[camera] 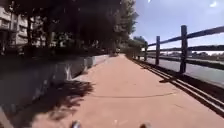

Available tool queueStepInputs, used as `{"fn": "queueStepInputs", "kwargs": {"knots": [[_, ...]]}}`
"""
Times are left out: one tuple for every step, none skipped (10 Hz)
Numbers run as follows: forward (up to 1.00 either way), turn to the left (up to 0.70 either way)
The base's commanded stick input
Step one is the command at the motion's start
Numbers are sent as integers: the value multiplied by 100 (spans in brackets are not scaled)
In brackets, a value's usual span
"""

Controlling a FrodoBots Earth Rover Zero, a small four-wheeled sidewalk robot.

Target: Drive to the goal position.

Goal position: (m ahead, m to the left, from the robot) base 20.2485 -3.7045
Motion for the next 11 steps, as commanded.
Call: {"fn": "queueStepInputs", "kwargs": {"knots": [[85, 0], [85, 0], [85, 0], [85, 0], [85, 0], [85, 0], [85, 0], [85, 0], [85, 0], [85, 0], [85, -5]]}}
